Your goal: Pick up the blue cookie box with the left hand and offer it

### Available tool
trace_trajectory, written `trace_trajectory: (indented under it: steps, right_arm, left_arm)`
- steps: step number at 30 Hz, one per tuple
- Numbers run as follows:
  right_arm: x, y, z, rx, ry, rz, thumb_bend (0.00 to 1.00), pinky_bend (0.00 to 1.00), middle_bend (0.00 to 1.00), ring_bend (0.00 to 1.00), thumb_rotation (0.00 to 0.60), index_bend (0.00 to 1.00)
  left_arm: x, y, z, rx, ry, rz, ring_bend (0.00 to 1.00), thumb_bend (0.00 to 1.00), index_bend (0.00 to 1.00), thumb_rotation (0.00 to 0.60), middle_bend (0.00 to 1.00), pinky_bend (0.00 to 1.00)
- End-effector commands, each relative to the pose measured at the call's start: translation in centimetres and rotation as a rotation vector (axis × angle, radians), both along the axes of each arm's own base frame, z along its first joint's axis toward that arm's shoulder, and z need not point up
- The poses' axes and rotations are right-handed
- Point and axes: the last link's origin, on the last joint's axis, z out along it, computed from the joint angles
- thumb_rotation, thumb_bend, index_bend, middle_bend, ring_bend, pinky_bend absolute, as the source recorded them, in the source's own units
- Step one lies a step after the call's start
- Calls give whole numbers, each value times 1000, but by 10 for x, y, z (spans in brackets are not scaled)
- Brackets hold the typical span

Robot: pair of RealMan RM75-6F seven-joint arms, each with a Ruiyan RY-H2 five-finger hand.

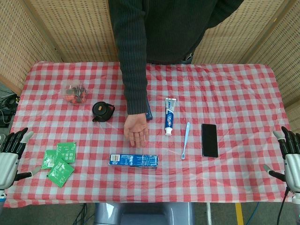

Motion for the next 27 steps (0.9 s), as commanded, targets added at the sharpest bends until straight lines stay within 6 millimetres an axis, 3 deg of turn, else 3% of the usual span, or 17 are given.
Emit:
trace_trajectory:
  steps: [1,8,11,14,20,27]
  right_arm:
    - [0,0,0,2,0,-1,0,0,0,0,600,125]
    - [0,0,0,2,-6,-4,0,0,0,0,600,125]
    - [0,-1,1,-1,-8,-7,0,0,0,0,600,125]
    - [-1,-2,1,0,-9,-11,0,0,0,0,600,126]
    - [-5,-6,-1,8,0,-34,0,0,0,0,600,126]
    - [-10,-11,0,1,8,-62,0,0,0,0,600,126]
  left_arm:
    - [0,0,0,-1,0,0,0,0,0,600,0,0]
    - [3,3,-8,-32,8,-13,0,0,0,600,0,0]
    - [13,11,-23,-100,7,-72,0,0,0,600,0,0]
    - [29,24,-48,-204,3,-151,0,0,0,600,0,0]
    - [70,69,-110,-394,3,-315,0,0,0,600,0,0]
    - [105,97,-161,-517,29,-362,0,0,0,600,0,0]
